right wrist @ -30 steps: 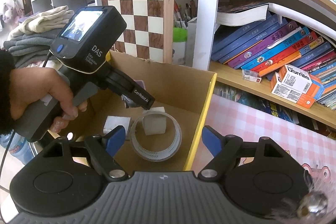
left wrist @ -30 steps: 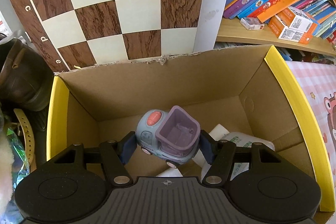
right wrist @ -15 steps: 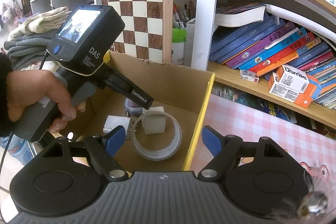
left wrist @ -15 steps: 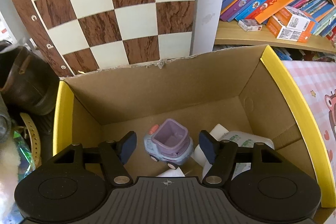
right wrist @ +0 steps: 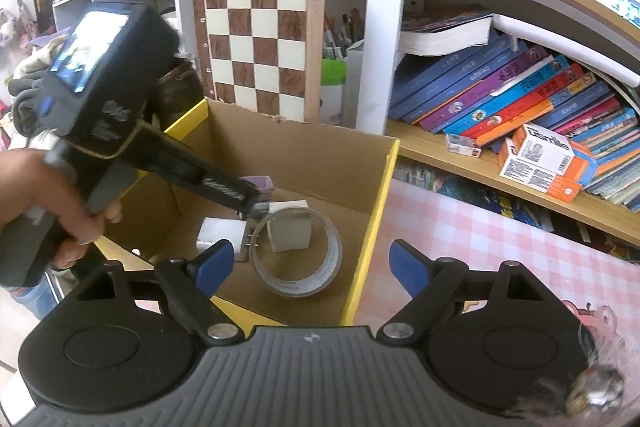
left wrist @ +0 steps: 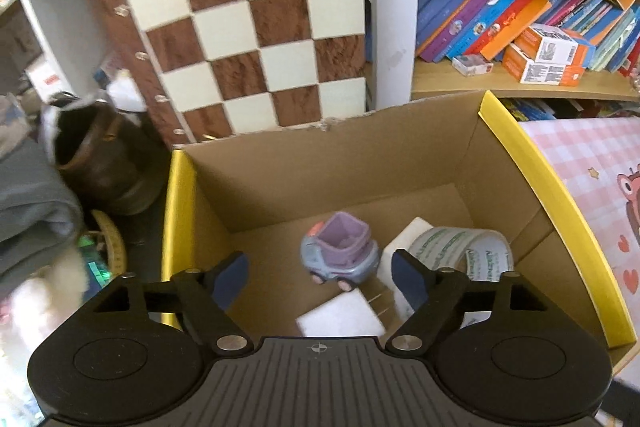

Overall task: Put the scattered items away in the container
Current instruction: 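Lift the left gripper out of the box and back away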

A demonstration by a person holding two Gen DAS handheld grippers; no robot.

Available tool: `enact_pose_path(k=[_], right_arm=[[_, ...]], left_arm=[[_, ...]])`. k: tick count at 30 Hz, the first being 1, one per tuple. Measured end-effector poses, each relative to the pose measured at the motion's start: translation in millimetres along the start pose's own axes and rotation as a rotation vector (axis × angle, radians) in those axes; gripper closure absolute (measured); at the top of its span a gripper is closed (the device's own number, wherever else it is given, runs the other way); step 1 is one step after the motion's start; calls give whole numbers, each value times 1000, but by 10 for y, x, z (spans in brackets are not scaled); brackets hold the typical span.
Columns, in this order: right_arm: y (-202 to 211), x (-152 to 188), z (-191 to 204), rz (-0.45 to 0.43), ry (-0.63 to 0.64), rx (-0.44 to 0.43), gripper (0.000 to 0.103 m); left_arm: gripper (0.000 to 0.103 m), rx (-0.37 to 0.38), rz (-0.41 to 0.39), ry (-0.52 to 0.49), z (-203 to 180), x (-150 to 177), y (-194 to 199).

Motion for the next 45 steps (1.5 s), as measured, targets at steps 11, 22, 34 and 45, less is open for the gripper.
enact_pose_path(k=[11,22,34,45], right_arm=[[229,114,-143,-31,-41,26,14],[416,293,-307,-53,-124,71,8],[548,564,-575,-68,-170,167,3],[638,833,-644,-50,-175,212,1]], left_arm=[[14,-72,-129,19,-87,201,592],[6,-119,-223,150,-180,405,1102],[6,-110,-192,222,-501,744,1220],[6,-174,-184,216,-739,930,1288]])
Point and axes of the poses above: each gripper's, at about its wrist camera, not at the fingertips, and y roughly against the way its jaws point, z to its left, x to its underside, the point moved 6 cm from there along -y, roughly the way its jaws point, and after that the axes turned 15 degrees about -y, right-handed, at the moved point
